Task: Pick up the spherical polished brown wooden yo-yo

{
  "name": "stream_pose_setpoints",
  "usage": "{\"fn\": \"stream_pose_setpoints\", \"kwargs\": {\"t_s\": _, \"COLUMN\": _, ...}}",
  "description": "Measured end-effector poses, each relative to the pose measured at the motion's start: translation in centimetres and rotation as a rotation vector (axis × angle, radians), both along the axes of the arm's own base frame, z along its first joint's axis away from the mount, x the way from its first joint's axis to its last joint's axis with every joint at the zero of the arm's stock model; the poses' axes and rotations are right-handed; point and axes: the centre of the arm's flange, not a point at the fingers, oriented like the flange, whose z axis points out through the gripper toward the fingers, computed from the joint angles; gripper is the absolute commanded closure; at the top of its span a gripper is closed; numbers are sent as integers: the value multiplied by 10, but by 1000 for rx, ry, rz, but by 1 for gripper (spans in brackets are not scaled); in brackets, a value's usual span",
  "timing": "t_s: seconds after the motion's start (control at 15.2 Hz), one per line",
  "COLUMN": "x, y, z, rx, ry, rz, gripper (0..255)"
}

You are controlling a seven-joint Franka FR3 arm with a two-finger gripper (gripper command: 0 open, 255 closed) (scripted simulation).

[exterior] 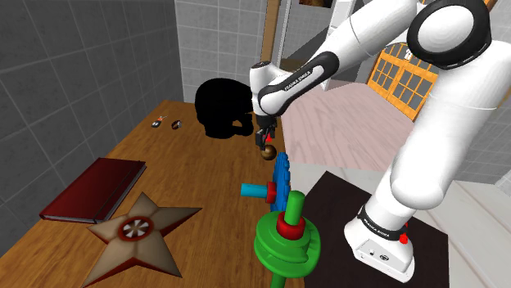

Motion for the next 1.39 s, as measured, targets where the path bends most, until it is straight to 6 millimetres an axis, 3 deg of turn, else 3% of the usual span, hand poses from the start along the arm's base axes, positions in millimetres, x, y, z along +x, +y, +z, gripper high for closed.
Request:
{"fn": "stream_pose_setpoints", "kwargs": {"t_s": 0.33, "x": 0, "y": 1, "z": -26, "rx": 0, "ry": 0, "rz": 0, "gripper": 0}}
{"fn": "stream_pose_setpoints", "kwargs": {"t_s": 0.4, "x": 0, "y": 1, "z": -28, "rx": 0, "ry": 0, "rz": 0, "gripper": 255}}
{"fn": "stream_pose_setpoints", "kwargs": {"t_s": 1.06, "x": 0, "y": 1, "z": -28, "rx": 0, "ry": -5, "rz": 2, "gripper": 255}}
{"fn": "stream_pose_setpoints", "kwargs": {"t_s": 1.39, "x": -1, "y": -1, "z": -10, "rx": 0, "ry": 0, "rz": 0, "gripper": 255}}
